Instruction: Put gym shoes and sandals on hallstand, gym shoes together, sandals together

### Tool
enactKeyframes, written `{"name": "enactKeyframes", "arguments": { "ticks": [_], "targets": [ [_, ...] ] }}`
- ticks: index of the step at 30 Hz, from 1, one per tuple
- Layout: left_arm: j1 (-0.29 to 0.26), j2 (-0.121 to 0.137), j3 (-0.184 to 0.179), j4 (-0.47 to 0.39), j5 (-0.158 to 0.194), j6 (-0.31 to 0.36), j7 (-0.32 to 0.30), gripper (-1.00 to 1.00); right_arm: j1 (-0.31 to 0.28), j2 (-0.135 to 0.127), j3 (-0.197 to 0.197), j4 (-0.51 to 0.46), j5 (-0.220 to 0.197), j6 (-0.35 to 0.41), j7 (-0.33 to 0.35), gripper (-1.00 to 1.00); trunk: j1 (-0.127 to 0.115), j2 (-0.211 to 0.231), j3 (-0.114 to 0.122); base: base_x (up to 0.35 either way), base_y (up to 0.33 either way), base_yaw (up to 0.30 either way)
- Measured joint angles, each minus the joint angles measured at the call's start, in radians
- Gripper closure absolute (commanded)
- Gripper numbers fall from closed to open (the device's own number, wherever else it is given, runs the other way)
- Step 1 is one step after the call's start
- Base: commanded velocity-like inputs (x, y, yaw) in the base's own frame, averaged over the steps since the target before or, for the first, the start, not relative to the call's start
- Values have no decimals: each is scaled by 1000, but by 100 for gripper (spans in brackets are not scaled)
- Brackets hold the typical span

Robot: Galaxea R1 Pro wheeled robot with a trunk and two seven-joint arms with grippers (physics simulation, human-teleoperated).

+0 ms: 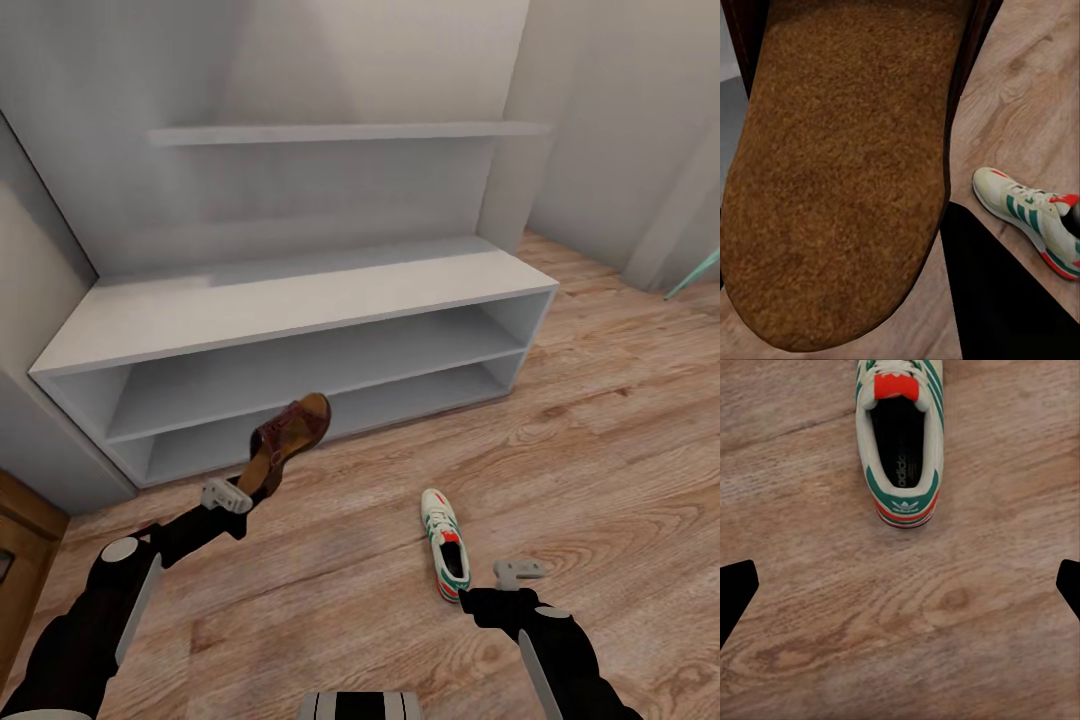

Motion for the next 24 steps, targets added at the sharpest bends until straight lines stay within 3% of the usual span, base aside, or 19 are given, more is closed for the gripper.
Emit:
{"name": "enactKeyframes", "arguments": {
  "ticks": [2, 4, 10, 15, 16, 19, 21, 24],
  "targets": [
    [0, 1, -2, 1, -1, 0, -4, 100, 0, 0, -1, 1, 1, -17, 0, -100, 0, 0, 0, 0, 0, 0],
    [0, 2, -23, 3, -24, -1, -6, 100, 0, -1, -2, 1, 1, -99, 0, -100, 0, 0, 0, 0, 0, 0],
    [0, 1, -128, 5, -138, -3, -10, 100, 0, 0, 0, 5, 0, -358, 0, -100, 0, 0, 0, 0, 0, 0],
    [0, 1, -147, 5, -158, -3, -10, 100, 0, 0, 0, 24, -1, -436, 0, -100, 0, 0, 0, 0, 0, 0],
    [0, 1, -150, 4, -160, -3, -10, 100, -2, 0, 0, 119, -1, -481, 0, -100, 0, 0, 0, 0, 0, 0],
    [0, 1, -150, 5, -160, -3, -10, 100, -6, 0, 0, 251, -1, -570, 0, -100, 0, 0, 0, 0, 0, 0],
    [0, 1, -151, 4, -160, -3, -10, 100, -11, 0, -1, 384, -1, -669, 0, -100, 0, 0, 0, 0, 0, 0],
    [0, 0, -151, 4, -160, -3, -10, 100, -28, 1, 0, 485, -2, -730, 0, -100, 0, 0, 0, 0, 0, 0]
  ]
}}
